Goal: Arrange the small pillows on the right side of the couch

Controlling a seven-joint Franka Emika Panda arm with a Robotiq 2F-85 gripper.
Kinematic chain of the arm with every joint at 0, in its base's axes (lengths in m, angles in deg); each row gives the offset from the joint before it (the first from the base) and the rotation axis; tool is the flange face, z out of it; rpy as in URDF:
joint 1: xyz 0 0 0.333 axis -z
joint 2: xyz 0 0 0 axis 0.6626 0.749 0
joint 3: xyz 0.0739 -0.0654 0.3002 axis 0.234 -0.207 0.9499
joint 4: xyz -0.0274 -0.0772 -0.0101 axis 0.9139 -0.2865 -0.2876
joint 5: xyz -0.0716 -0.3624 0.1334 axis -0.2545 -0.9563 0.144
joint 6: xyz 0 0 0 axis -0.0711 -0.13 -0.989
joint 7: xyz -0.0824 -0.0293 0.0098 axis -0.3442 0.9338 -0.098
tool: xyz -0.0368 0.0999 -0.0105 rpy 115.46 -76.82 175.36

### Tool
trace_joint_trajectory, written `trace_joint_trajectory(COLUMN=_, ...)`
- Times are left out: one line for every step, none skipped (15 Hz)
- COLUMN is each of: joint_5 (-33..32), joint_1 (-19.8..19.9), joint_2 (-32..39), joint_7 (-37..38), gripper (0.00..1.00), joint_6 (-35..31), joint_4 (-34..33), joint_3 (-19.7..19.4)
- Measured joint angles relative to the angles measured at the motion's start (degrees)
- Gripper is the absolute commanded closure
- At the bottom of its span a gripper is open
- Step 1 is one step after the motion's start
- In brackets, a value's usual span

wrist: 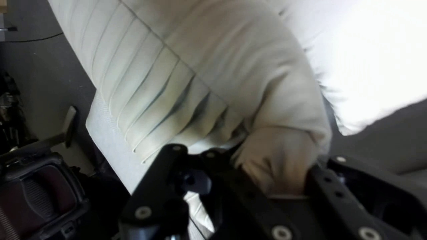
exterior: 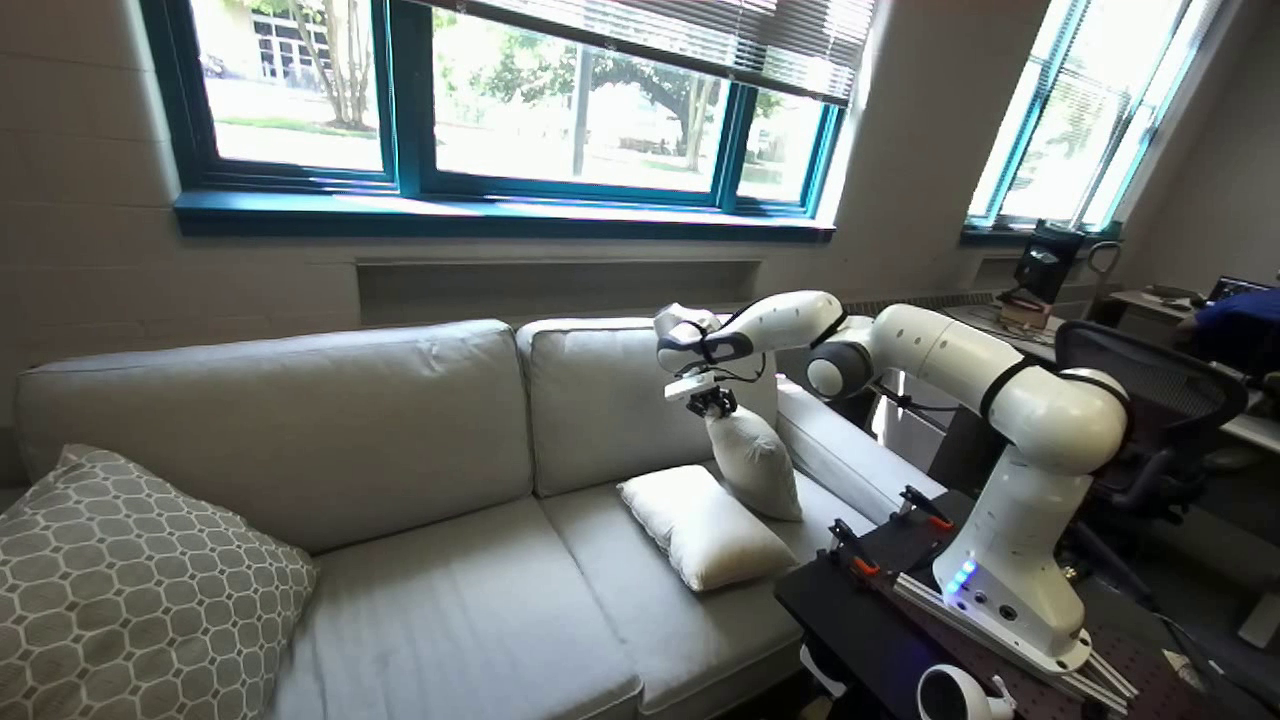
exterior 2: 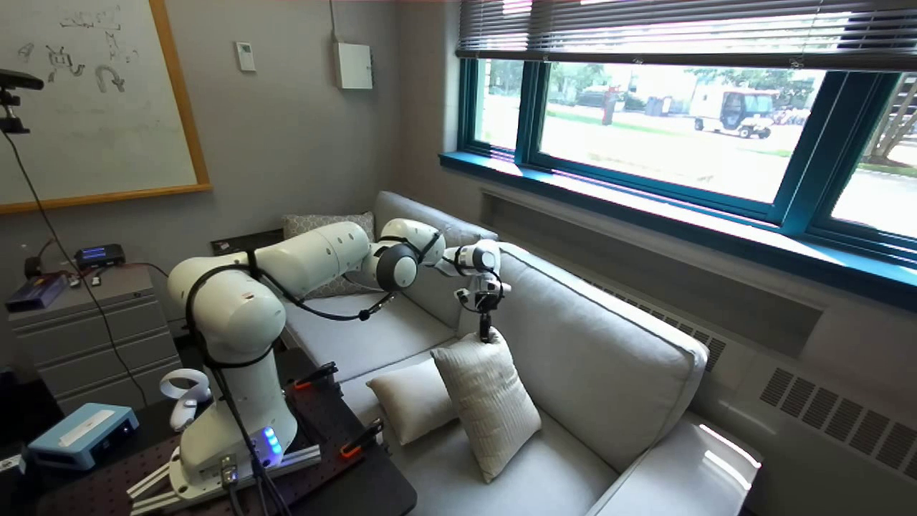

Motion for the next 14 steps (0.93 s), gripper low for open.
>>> trace_joint_trajectory(joint_5=0.4, joint_1=0.0, joint_2=-0.5, joint_7=1.4, gripper=0.94, joint_6=-0.2, joint_4=-0.9, joint_3=0.0)
trace_joint_trajectory(joint_5=0.7, joint_1=0.1, joint_2=-1.3, joint_7=2.8, gripper=0.94, joint_6=-0.6, joint_4=-1.7, joint_3=0.0)
trace_joint_trajectory(joint_5=1.0, joint_1=0.2, joint_2=-2.4, joint_7=4.2, gripper=0.94, joint_6=-1.2, joint_4=-2.3, joint_3=-0.1)
trace_joint_trajectory(joint_5=1.2, joint_1=0.4, joint_2=-3.8, joint_7=5.5, gripper=0.94, joint_6=-1.7, joint_4=-2.8, joint_3=-0.2)
trace_joint_trajectory(joint_5=1.2, joint_1=0.7, joint_2=-5.3, joint_7=6.7, gripper=0.94, joint_6=-2.3, joint_4=-3.1, joint_3=-0.4)
trace_joint_trajectory(joint_5=1.2, joint_1=1.2, joint_2=-6.8, joint_7=7.8, gripper=0.94, joint_6=-3.0, joint_4=-3.2, joint_3=-0.7)
trace_joint_trajectory(joint_5=1.2, joint_1=1.9, joint_2=-8.2, joint_7=9.0, gripper=0.94, joint_6=-3.9, joint_4=-3.2, joint_3=-1.0)
trace_joint_trajectory(joint_5=1.2, joint_1=2.7, joint_2=-9.5, joint_7=10.1, gripper=0.94, joint_6=-4.8, joint_4=-3.2, joint_3=-1.4)
trace_joint_trajectory(joint_5=1.2, joint_1=3.6, joint_2=-10.5, joint_7=11.3, gripper=0.94, joint_6=-5.9, joint_4=-3.2, joint_3=-1.9)
trace_joint_trajectory(joint_5=1.2, joint_1=4.7, joint_2=-11.4, joint_7=12.5, gripper=0.94, joint_6=-7.2, joint_4=-3.2, joint_3=-2.3)
trace_joint_trajectory(joint_5=1.2, joint_1=5.8, joint_2=-12.0, joint_7=13.7, gripper=0.94, joint_6=-8.7, joint_4=-3.2, joint_3=-2.6)
trace_joint_trajectory(joint_5=1.2, joint_1=7.1, joint_2=-12.5, joint_7=14.9, gripper=0.94, joint_6=-10.5, joint_4=-3.2, joint_3=-2.8)
trace_joint_trajectory(joint_5=1.2, joint_1=8.4, joint_2=-12.9, joint_7=16.0, gripper=0.94, joint_6=-12.4, joint_4=-3.2, joint_3=-3.1)
trace_joint_trajectory(joint_5=1.2, joint_1=9.7, joint_2=-13.0, joint_7=17.1, gripper=0.94, joint_6=-14.7, joint_4=-3.1, joint_3=-3.5)
